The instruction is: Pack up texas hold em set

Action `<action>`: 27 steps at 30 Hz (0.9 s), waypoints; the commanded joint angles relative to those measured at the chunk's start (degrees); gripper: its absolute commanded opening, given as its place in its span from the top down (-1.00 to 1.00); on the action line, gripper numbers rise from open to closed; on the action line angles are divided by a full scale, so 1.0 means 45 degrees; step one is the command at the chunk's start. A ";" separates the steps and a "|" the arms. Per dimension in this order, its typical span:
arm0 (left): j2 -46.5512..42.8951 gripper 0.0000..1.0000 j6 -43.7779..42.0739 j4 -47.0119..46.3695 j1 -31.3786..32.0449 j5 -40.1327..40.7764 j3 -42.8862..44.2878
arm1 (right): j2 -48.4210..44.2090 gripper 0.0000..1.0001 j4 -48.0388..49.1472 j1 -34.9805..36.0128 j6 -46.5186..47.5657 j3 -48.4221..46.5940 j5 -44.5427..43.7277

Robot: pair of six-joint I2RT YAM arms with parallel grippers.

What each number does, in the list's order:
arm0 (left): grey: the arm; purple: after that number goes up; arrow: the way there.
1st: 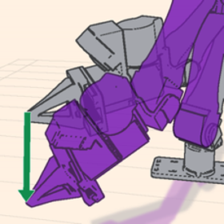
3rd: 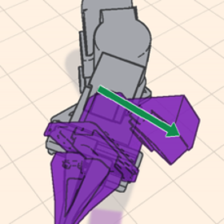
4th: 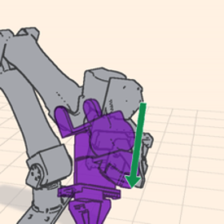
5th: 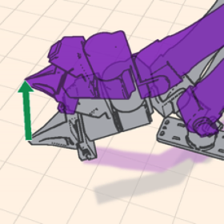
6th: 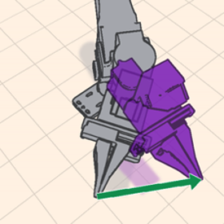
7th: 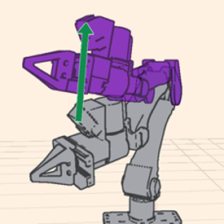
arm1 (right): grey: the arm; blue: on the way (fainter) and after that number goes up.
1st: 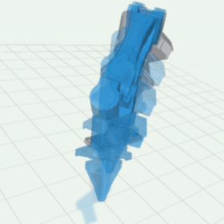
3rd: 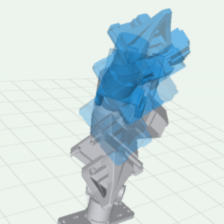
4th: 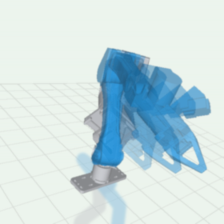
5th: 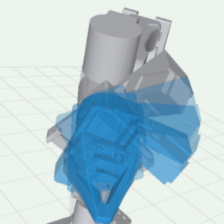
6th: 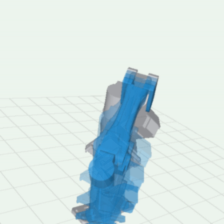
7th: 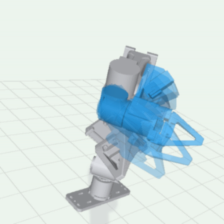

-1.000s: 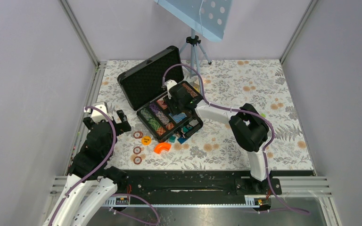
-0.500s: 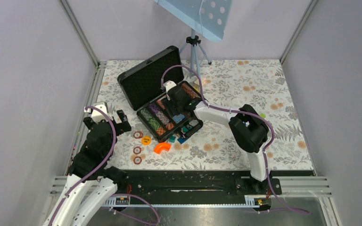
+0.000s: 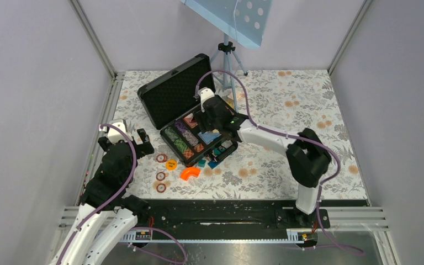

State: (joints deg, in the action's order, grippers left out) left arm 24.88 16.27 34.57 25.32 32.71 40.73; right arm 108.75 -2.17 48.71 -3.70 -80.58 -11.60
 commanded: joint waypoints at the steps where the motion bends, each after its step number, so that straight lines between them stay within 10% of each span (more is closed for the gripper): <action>1: 0.0037 -0.98 -0.0179 -0.0621 -0.0043 -0.0193 -0.0027 | -0.2179 -0.36 -0.0395 -0.0363 -0.1116 0.0888 -0.1754; 16: 0.0009 -0.98 -0.0198 -0.0630 -0.0047 -0.0276 -0.0022 | -0.7498 -0.68 -0.4998 -0.6874 -0.6123 0.5374 -0.2419; 27: -0.0036 -0.98 -0.0218 -0.0670 -0.0041 -0.0364 -0.0045 | -0.5234 -0.70 -0.7103 -1.0018 -0.6643 0.3266 -0.1556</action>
State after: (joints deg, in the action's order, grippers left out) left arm 24.86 16.25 34.54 25.32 31.68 40.73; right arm 82.26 -29.95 4.71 -31.66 -61.73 -20.01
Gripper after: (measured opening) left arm 0.989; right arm 0.860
